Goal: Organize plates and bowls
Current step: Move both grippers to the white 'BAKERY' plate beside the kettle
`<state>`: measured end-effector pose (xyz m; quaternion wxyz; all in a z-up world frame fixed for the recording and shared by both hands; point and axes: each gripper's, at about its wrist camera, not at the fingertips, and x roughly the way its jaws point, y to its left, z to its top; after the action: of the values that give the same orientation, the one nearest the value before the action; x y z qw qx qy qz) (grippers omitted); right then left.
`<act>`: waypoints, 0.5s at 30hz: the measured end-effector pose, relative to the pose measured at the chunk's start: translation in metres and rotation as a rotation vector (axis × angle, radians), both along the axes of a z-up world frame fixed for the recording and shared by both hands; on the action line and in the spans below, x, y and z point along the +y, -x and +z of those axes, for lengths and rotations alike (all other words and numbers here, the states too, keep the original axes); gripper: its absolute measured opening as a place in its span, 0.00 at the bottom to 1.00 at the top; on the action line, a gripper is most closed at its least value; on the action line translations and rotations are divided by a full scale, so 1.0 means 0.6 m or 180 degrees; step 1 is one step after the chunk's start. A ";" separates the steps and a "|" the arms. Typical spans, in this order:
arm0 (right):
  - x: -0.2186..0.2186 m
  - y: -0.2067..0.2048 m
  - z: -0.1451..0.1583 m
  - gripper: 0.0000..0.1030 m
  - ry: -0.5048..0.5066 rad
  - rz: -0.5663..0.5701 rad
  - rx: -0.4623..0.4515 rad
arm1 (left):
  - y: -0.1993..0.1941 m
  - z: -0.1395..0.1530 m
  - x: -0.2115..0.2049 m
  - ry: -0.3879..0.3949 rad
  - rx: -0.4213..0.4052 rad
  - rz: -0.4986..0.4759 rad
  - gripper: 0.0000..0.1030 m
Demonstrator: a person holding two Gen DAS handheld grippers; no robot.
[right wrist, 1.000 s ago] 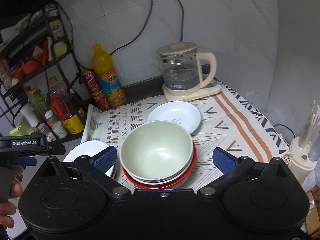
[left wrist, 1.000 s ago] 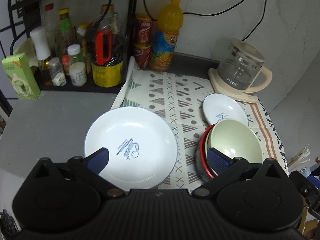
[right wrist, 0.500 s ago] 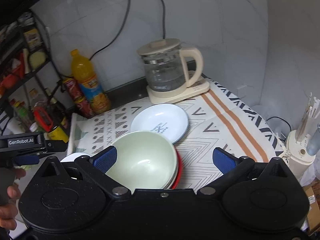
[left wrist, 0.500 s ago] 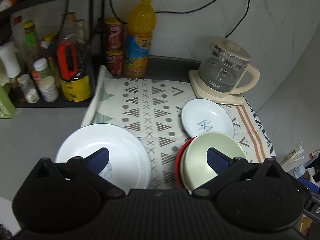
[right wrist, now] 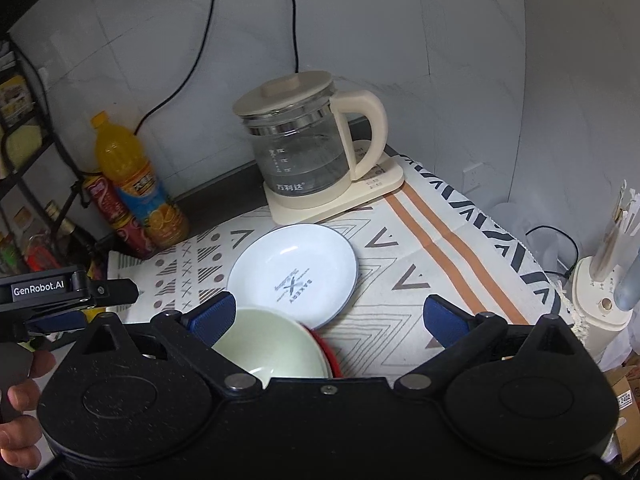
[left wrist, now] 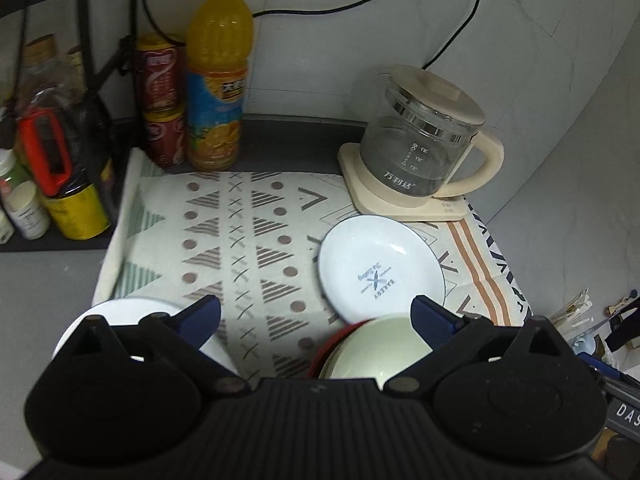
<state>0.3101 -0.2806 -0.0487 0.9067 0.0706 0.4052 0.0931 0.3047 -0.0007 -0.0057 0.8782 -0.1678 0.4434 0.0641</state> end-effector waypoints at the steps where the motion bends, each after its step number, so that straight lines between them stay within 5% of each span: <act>1: 0.000 -0.008 -0.004 0.96 -0.0011 -0.0019 0.0021 | -0.008 -0.003 0.000 0.0018 -0.0003 -0.0022 0.98; 15: -0.005 -0.112 -0.081 0.81 -0.0134 -0.0205 0.0467 | -0.126 -0.078 0.006 0.0192 0.0182 -0.0219 0.88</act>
<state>0.3774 -0.2836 -0.0970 0.8755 0.1093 0.4660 0.0670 0.3804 0.0031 -0.0522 0.8613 -0.1769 0.4756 0.0252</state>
